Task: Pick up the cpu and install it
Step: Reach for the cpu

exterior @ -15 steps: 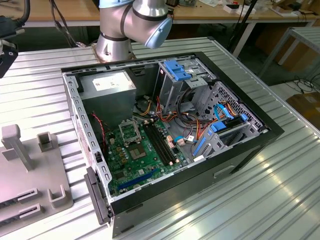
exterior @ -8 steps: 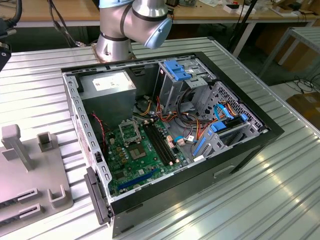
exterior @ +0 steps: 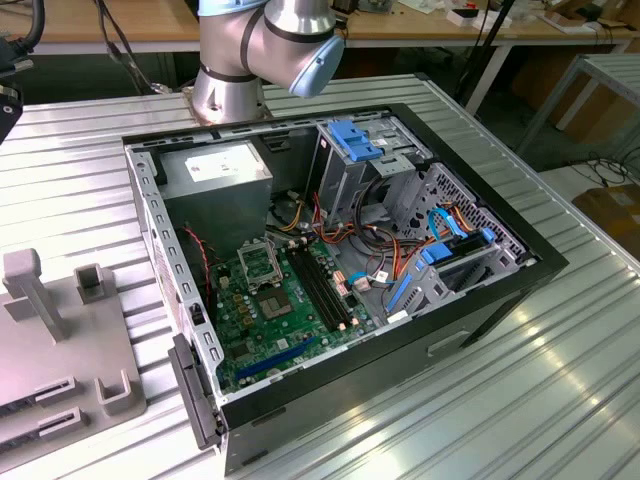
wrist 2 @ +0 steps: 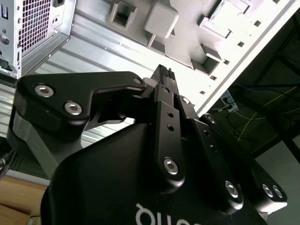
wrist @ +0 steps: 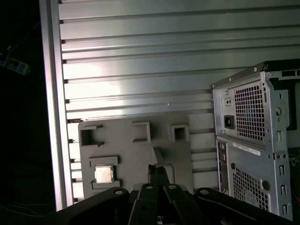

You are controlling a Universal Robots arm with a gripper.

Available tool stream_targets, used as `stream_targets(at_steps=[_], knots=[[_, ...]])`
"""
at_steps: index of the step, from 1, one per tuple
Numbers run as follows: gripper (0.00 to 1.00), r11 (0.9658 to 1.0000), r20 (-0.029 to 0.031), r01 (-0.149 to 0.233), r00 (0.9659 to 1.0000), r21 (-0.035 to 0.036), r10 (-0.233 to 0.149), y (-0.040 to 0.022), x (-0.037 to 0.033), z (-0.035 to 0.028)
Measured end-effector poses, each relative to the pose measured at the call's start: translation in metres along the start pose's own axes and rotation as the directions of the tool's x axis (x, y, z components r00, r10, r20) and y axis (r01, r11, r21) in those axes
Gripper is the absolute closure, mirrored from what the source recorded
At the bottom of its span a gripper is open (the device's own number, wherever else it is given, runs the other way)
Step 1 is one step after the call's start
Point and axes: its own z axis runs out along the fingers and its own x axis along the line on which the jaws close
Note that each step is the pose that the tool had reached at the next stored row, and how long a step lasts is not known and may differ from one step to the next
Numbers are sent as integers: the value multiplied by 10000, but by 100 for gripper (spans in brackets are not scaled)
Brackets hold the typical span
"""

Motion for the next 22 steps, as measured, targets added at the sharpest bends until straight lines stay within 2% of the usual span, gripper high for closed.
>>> stream_targets(at_steps=[19,21,22], knots=[[89,10000,27,0,10000,-3,0,16,-207,-5],[89,10000,24,-1,10000,0,1,18,-207,-38],[89,10000,27,0,10000,-2,0,20,-208,-88]])
